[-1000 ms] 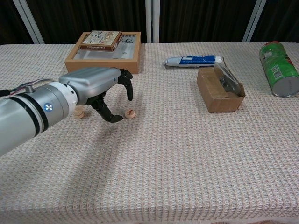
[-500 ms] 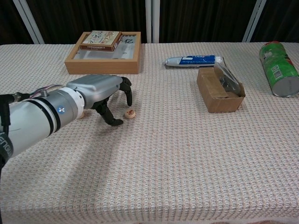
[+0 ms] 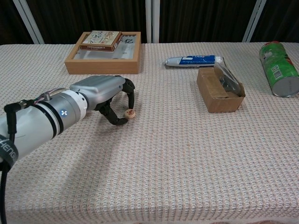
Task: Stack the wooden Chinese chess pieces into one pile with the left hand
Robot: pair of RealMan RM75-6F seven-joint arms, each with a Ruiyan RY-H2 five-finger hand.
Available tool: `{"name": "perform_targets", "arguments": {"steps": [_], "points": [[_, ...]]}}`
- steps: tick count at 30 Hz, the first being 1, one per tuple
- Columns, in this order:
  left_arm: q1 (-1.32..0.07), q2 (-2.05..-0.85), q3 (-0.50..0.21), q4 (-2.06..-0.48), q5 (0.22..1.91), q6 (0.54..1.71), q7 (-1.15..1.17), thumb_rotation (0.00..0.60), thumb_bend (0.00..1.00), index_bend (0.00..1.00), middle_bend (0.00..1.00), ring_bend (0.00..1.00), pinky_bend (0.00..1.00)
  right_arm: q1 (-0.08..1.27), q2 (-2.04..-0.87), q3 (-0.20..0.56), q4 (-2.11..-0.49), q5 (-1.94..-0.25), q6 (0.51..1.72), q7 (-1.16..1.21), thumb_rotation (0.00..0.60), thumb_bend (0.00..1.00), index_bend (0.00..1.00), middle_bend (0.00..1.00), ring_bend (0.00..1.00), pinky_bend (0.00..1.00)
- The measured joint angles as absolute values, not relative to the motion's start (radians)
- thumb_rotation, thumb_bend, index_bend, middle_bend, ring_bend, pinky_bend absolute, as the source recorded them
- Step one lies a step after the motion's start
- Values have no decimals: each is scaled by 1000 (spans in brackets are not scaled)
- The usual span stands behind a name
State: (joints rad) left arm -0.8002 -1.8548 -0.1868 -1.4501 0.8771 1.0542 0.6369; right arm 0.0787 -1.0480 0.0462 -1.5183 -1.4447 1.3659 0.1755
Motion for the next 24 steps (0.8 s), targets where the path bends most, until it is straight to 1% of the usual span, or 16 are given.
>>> {"name": "perform_targets", "arguments": {"steps": [12,16,24], "points": [[-808,-1864,-194,-1436,871,1019,599,600,246,462,105,0,0,74,-1052,43,-1503,-1440,1363,187,600,224,0,0,0,0],[-808,-1866,-195,-1431,876,1020,590,600,253,496,112,0,0,74,-1053,43,-1499,-1439,1360,190,600,224,0,0,0,0],[-799,-1845,-197,-1454,876,1037,588,600,256,503,116,0,0,74,-1053,43,-1495,-1438,1359,192,600,224,0,0,0,0]]}}
